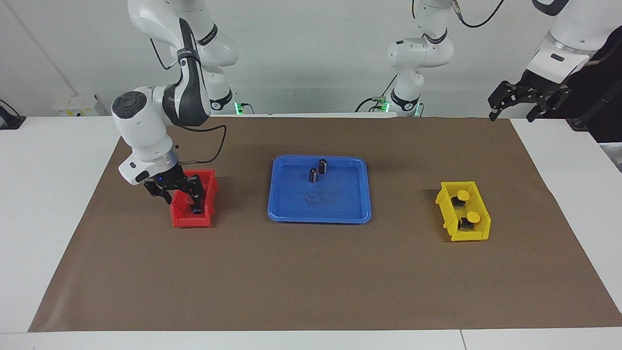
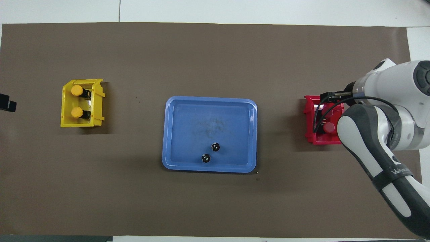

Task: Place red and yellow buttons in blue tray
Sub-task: 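Grasp a red button with the right gripper while the left gripper reaches yellow buttons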

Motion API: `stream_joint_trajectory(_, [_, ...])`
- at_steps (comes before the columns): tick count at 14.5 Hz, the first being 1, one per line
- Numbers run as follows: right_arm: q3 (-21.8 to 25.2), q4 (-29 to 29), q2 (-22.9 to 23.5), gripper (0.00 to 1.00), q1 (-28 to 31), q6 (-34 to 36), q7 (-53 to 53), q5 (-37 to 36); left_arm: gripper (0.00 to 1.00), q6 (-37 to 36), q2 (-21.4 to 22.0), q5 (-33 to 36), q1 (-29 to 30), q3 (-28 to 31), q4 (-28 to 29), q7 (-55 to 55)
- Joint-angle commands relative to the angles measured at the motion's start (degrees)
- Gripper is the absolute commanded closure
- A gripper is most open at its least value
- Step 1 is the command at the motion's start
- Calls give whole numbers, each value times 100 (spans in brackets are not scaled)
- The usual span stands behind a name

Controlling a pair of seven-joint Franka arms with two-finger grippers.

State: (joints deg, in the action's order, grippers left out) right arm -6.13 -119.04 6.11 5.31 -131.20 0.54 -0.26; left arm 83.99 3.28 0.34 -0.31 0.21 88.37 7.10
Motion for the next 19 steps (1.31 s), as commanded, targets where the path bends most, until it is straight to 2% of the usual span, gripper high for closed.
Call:
stream_joint_trajectory(1, [-11,-365,-198,29,22,-248,-142,158,0,686,549,-8,92,-13,1073,20])
stream_joint_trajectory(3, [-11,-497,-215,32,22,-406,-150,158,0,1276,639,-8,-4,-30,1620,-7])
stream_joint_trajectory(7, [-11,-524,-92,33,5,-512,-151,158,8,2146,481,-17,-83,-48,2140,-42])
stream_joint_trajectory(9, [-11,-637,-110,34,-31,-574,-159,166,13,2376,288,-34,-83,-48,2211,-51])
stream_joint_trajectory(14, [-11,-857,-154,42,-22,-767,-185,158,14,2842,-108,-52,-83,-39,2273,-51])
stream_joint_trajectory(15, [-11,-875,-163,45,-13,-776,-186,166,14,2895,-178,-52,-92,-48,2273,-51])
stream_joint_trajectory(18, [-11,-832,-163,69,-4,-706,-186,158,14,3018,-284,-52,-92,-48,2273,-51])
stream_joint_trajectory(19, [-11,-736,-154,71,-4,-593,-186,158,14,3088,-337,-52,-92,-48,2290,-51])
